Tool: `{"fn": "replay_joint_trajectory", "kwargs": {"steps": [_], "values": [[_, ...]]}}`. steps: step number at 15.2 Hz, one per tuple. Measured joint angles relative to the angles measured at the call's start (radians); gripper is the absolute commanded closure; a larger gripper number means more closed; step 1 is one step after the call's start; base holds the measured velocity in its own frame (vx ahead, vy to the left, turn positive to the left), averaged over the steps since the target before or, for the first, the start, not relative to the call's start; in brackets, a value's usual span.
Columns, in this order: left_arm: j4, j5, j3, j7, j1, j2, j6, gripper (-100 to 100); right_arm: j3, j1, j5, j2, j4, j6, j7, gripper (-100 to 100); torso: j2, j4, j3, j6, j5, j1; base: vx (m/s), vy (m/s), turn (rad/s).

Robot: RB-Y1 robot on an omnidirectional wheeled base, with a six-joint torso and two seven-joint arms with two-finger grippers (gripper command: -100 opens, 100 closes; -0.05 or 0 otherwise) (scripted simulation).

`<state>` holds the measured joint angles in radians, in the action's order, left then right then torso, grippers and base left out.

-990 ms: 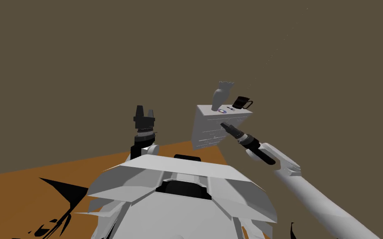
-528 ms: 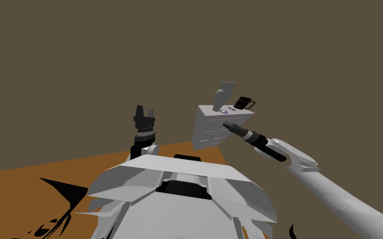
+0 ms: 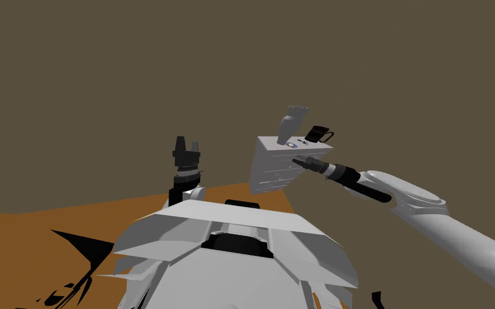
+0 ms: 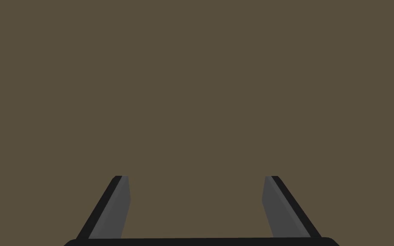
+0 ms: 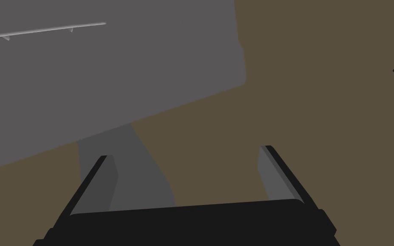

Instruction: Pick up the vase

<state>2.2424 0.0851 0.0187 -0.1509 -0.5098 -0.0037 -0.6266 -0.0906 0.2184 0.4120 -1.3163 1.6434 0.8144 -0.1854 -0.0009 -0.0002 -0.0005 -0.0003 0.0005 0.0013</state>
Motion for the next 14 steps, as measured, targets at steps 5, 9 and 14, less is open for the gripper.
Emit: {"fn": "replay_joint_trajectory", "kwargs": {"steps": [5,9,14], "values": [[0.000,0.000,0.000,0.000,0.000,0.000,0.000,0,-0.014,-0.016,0.037,-0.107,-0.061,0.039,-0.010,-100,0.000,0.000,0.000,0.000,0.000,0.000,0.008,0.012,0.031],[0.000,0.000,0.000,0.000,0.000,0.000,0.000,0,-0.014,-0.042,0.070,-0.188,-0.114,0.071,-0.020,-100,0.000,0.000,0.000,0.000,0.000,0.000,0.009,0.014,0.040],[0.000,0.000,0.000,0.000,0.000,0.000,0.000,0,-0.038,-0.045,0.099,-0.290,-0.168,0.113,-0.030,-100,0.000,0.000,0.000,0.000,0.000,0.000,0.013,0.015,0.044]]}}
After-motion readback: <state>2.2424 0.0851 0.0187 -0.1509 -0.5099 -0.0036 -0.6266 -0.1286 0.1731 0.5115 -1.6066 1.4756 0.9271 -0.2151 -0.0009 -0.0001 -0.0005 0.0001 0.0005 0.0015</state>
